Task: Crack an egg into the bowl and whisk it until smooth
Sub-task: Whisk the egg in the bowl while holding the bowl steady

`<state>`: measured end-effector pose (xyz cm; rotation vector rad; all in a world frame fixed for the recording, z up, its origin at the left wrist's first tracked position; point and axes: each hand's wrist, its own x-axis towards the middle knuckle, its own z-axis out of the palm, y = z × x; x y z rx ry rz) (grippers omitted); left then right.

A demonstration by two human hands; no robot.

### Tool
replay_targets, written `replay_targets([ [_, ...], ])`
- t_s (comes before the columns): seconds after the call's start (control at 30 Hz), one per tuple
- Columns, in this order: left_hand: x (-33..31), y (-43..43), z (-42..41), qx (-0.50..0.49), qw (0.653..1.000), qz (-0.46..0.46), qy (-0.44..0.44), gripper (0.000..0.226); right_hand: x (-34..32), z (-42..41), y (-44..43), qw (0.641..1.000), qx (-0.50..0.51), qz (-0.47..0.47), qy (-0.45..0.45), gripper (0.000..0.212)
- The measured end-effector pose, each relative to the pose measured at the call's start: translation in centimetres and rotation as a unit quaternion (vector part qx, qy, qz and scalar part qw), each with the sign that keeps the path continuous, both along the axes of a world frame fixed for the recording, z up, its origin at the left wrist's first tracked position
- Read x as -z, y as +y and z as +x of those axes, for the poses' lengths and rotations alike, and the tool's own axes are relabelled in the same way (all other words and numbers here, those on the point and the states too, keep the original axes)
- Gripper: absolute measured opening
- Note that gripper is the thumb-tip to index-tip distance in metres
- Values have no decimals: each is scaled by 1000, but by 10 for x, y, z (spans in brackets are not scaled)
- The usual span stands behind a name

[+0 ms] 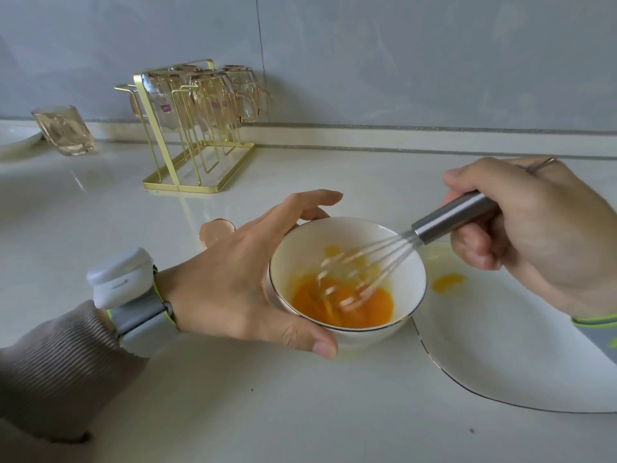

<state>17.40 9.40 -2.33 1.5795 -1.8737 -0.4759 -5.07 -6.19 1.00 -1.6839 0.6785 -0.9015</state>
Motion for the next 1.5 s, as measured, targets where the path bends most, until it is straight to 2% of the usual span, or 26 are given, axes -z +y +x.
replay_targets([
  [0.1, 1, 0, 1, 1, 1000, 0, 2, 121, 0, 1, -1, 999, 10, -25, 19, 46],
  [0.2, 1, 0, 1, 4, 1000, 0, 0, 121, 0, 0, -1, 1000, -5, 9, 6, 48],
  [0.37, 1, 0, 2, -1, 1000, 2, -1, 122, 2, 1, -2, 999, 11, -29, 22, 46],
  [0.47, 0, 0, 1, 3, 1000, 2, 0, 122, 1, 1, -1, 1000, 3, -11, -7, 49],
  [0.57, 0, 1, 1, -1, 1000, 3, 1, 121, 2, 1, -2, 999, 20, -45, 9, 44],
  [0.67, 1, 0, 1, 1, 1000, 1, -3, 121, 4, 0, -3, 1000, 8, -17, 6, 47],
  [1.03, 0, 1, 1, -8, 1000, 2, -15, 121, 5, 3, -2, 999, 28, -41, 18, 39],
  [1.13, -1, 0, 0, -2, 1000, 1, -10, 122, 4, 2, -3, 999, 27, -19, -12, 41],
  [1.3, 0, 1, 0, -4, 1000, -1, -13, 123, 4, -1, -6, 981, 111, -159, -24, 43],
  [1.37, 0, 0, 0, -1, 1000, -2, -12, 123, 5, -3, 0, 973, 100, -206, -3, 41],
  [1.5, 0, -1, -1, 3, 1000, 0, -3, 122, 3, -1, 0, 989, 34, -142, -25, 43],
])
